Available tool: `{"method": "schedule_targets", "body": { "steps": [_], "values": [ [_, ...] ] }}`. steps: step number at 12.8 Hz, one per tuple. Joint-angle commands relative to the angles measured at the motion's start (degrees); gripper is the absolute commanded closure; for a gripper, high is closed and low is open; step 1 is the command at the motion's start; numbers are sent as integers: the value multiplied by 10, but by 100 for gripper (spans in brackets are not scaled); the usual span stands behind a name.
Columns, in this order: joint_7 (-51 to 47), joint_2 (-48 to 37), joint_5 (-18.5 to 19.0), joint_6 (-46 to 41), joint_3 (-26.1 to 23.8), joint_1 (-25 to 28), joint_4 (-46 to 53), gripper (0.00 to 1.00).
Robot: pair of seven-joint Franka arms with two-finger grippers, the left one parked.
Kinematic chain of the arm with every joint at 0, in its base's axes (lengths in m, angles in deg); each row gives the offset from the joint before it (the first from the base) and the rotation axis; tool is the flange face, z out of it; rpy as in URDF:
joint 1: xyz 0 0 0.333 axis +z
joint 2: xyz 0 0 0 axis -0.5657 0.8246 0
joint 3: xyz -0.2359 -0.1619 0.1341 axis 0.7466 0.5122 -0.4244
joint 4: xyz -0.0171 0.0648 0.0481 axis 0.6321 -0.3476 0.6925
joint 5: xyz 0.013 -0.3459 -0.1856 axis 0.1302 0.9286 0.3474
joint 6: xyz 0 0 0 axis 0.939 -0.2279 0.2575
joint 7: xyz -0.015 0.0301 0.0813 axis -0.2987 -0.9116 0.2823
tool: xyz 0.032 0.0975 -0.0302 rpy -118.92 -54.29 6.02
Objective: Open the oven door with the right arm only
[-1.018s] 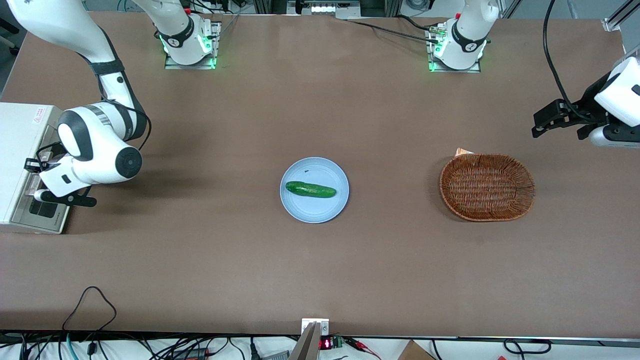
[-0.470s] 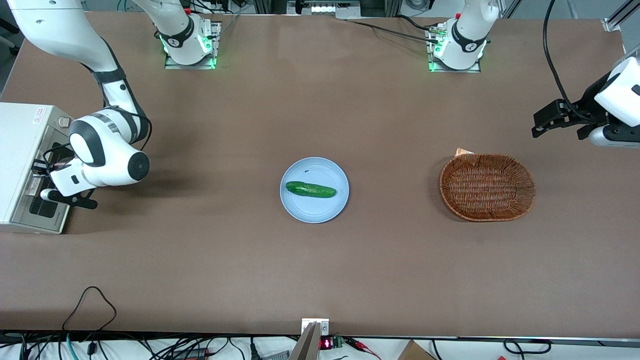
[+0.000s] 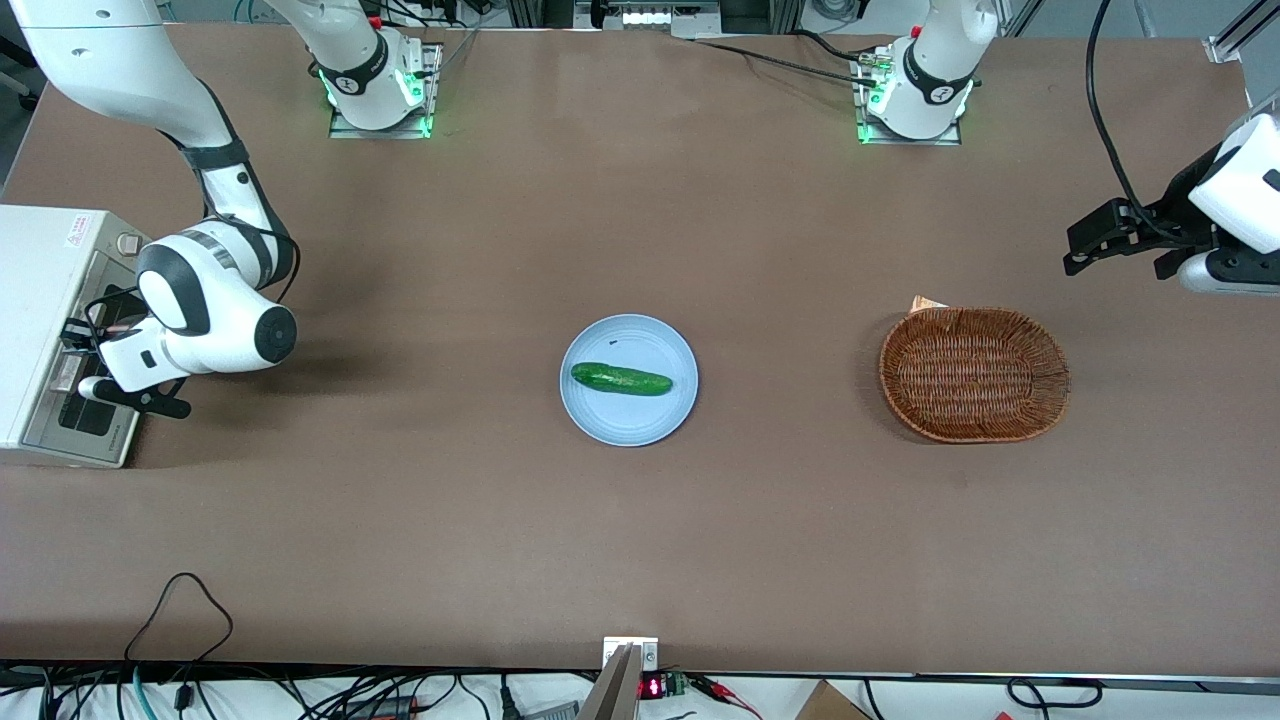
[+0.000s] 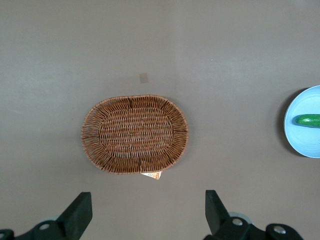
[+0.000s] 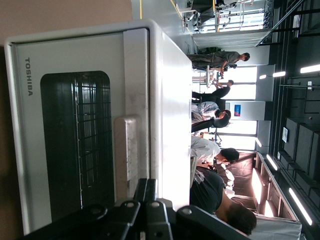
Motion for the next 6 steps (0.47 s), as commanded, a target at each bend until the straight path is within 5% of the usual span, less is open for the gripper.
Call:
{"method": "schedule_targets", "body": {
  "steps": [1, 6],
  "values": [
    [-14, -5, 15, 5, -3, -7, -9, 99],
    [-17, 2, 15, 14, -3, -8, -13, 99]
  ]
}}
